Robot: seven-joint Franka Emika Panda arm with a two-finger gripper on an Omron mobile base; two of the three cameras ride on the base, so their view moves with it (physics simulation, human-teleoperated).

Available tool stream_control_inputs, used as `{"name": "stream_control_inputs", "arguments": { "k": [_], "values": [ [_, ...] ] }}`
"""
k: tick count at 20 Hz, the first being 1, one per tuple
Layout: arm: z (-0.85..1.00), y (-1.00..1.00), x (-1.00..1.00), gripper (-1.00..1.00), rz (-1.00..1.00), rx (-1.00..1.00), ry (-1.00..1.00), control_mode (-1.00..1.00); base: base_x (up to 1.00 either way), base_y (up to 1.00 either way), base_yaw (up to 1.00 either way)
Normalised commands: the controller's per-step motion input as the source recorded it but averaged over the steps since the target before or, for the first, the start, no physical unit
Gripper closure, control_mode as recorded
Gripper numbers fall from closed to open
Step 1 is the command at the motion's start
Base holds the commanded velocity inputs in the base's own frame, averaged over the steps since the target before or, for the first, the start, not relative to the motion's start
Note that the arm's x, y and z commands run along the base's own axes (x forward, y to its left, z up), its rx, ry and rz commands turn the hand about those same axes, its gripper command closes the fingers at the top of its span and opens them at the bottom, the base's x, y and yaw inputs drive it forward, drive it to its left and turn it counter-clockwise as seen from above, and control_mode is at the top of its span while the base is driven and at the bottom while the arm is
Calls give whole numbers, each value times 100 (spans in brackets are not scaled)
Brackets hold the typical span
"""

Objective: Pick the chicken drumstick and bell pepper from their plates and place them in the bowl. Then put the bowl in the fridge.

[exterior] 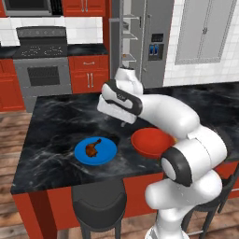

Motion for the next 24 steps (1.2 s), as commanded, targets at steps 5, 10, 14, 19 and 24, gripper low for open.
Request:
{"name": "stream_control_inputs", "arguments": {
  "k": [5,10,14,19,24],
  "values": [
    [-40,33,33,-100,-4,0,3,-100,0,0,0],
    [-46,23,21,-100,0,-1,-13,-100,0,0,0],
    [-46,15,24,-100,0,0,-20,-100,0,0,0],
    [-44,13,26,-100,0,1,-7,-100,0,0,0],
    [-33,9,28,-100,0,7,3,-100,0,0,0]
  ]
}}
